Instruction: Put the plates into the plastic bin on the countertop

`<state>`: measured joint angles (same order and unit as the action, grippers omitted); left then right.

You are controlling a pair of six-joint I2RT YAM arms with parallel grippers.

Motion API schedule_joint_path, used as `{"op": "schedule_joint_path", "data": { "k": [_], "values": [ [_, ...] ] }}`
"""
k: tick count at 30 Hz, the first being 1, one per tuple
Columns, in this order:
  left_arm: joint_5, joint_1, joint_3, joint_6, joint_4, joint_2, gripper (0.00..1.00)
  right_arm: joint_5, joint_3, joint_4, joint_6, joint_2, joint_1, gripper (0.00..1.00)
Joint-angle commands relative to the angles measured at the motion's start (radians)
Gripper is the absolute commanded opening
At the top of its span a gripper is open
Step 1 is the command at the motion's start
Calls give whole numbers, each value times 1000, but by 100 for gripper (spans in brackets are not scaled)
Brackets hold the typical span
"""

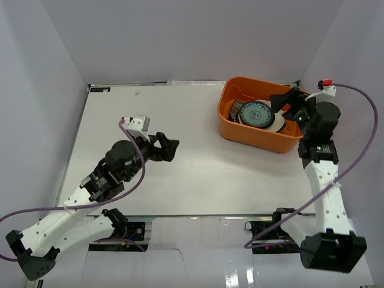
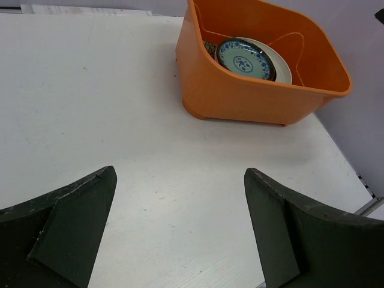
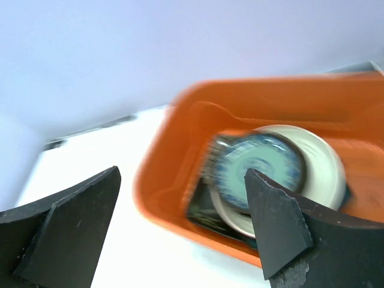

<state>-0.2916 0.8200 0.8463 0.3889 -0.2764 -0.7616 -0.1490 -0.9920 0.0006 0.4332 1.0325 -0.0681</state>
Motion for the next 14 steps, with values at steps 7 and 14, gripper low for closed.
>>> {"op": "schedule_joint_path", "data": {
  "k": [7, 14],
  "values": [
    [-50, -1, 83, -27, 22, 70, 98, -388, 302, 147, 25, -426, 151, 90],
    [-18, 1, 17, -10, 106, 143, 98, -399, 305, 208, 105, -580, 151, 90]
  ]
}}
